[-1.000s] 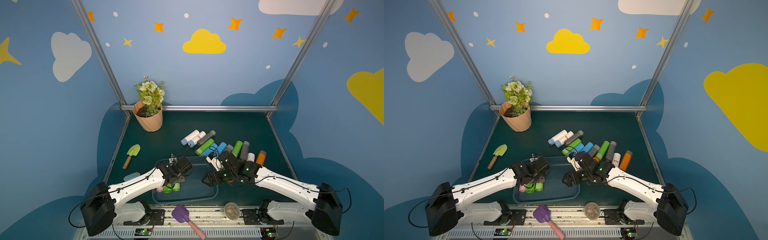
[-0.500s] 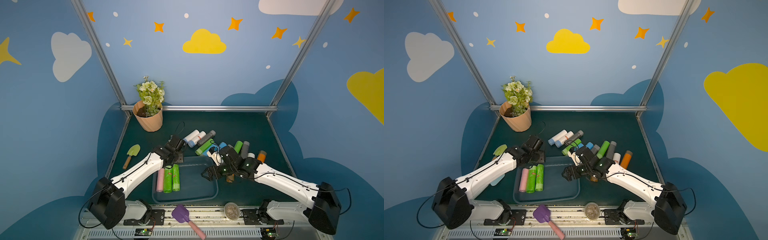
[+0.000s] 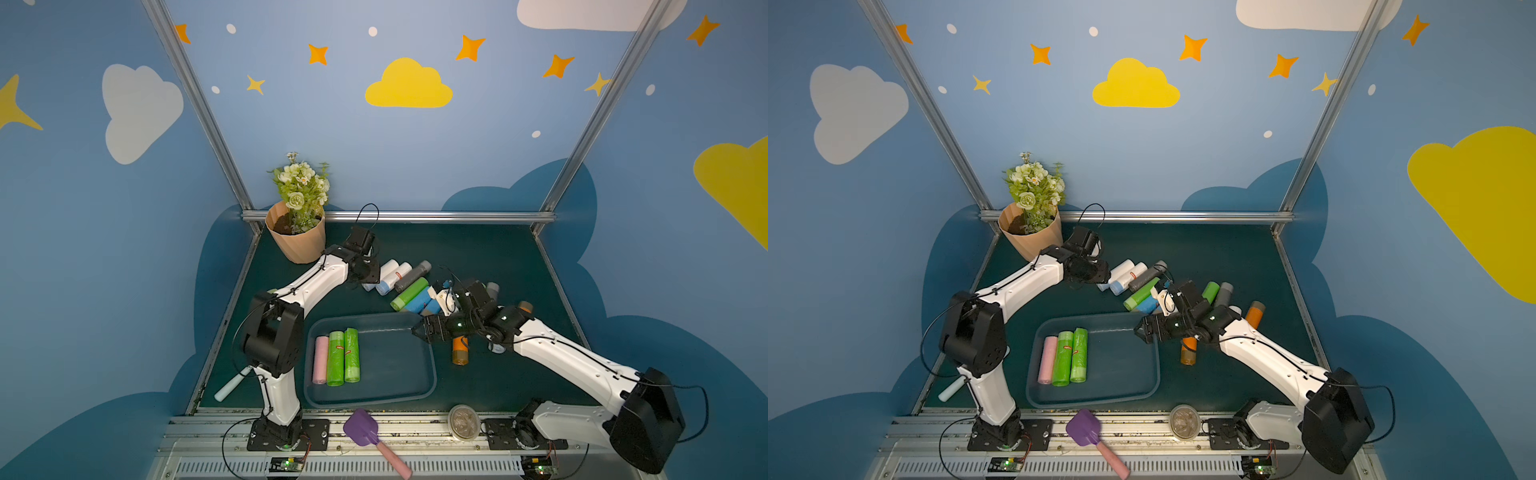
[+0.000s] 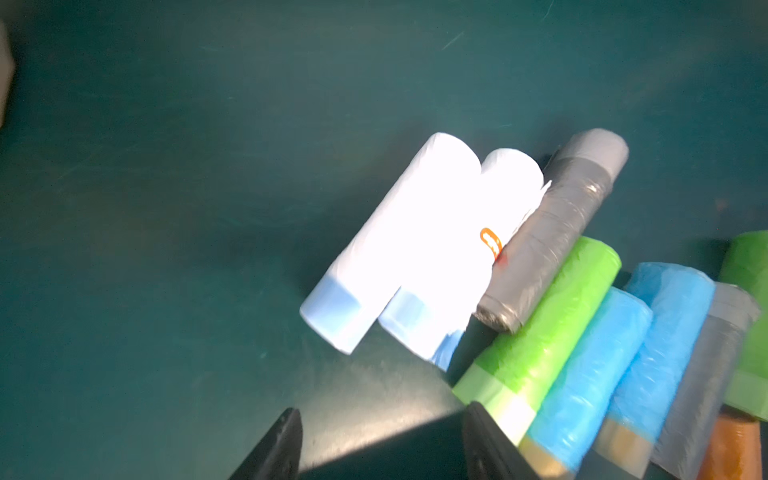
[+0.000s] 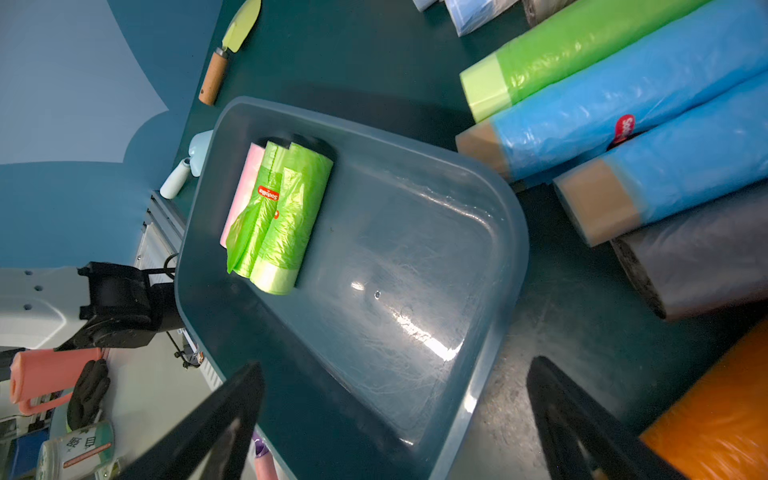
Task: Put the roll of trash bags into the storage box
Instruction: Place the roll of trash bags in the storage box, then pick up the roll of trash bags from the center of the board.
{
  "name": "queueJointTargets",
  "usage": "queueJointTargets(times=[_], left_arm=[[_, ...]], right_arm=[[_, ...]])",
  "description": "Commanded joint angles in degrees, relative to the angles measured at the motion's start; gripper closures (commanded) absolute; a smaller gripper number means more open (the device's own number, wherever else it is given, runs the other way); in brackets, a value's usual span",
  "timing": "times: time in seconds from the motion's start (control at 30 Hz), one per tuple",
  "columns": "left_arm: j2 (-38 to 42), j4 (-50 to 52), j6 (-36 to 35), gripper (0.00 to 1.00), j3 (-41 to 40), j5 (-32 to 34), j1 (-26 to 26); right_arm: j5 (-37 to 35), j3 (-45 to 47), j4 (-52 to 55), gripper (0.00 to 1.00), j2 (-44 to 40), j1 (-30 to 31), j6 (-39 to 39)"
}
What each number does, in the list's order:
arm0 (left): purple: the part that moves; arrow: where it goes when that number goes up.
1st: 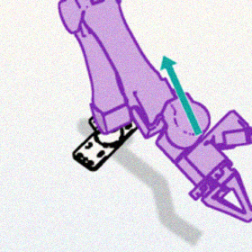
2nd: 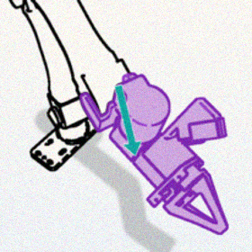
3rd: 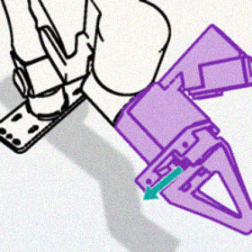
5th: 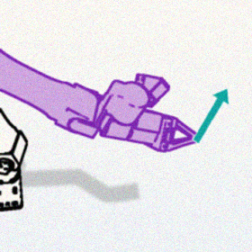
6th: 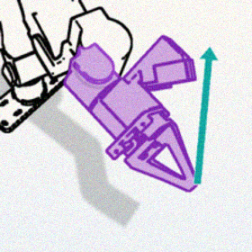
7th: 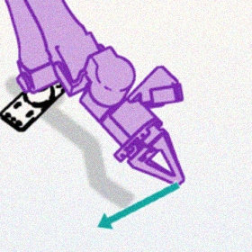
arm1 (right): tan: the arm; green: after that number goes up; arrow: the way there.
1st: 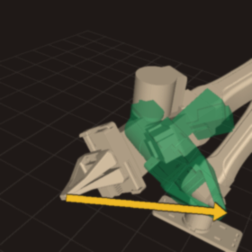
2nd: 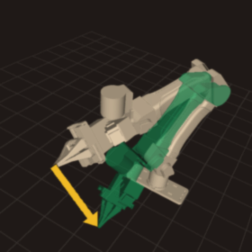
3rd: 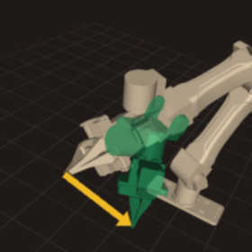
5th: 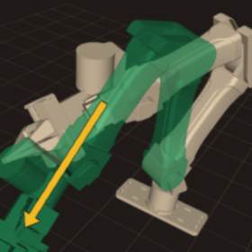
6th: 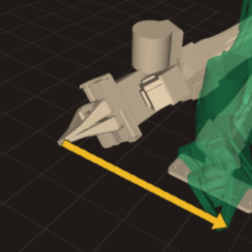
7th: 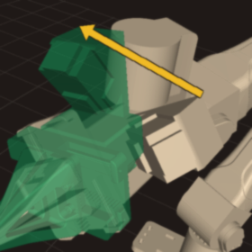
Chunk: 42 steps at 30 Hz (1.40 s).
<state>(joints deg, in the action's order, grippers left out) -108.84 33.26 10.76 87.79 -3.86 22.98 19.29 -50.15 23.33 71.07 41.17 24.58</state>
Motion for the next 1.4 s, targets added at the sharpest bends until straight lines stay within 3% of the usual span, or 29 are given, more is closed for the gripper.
queueJointTargets(times=[0.0, 0.27, 0.73, 1.23, 1.37], left_arm=[[-3.71, 1.38, -4.58, 0.37, 3.5, -1.97, -0.71], [-11.94, -0.63, -10.69, 0.33, 10.13, -5.92, -1.21], [-20.42, 0.6, -11.04, 0.34, 17.28, -3.79, -1.63], [-25.98, 3.78, -11.93, 0.38, 22.25, -2.34, -1.7], [-26.34, 3.89, -10.9, 0.46, 22.53, -1.57, -2.27]], right_arm=[[1.8, -1.09, 0.18, 0.03, 1.05, -0.97, -1.33], [3.79, -0.46, -0.46, 0.03, 1.94, -3.96, -1.3], [8.43, -1.62, -0.66, 0.03, 6.02, -7.82, -3.96], [9.89, -1.97, -0.74, 0.03, 7.95, -8.99, -4.51], [10.05, -2.21, -0.75, 0.03, 8.21, -8.99, -4.21]])
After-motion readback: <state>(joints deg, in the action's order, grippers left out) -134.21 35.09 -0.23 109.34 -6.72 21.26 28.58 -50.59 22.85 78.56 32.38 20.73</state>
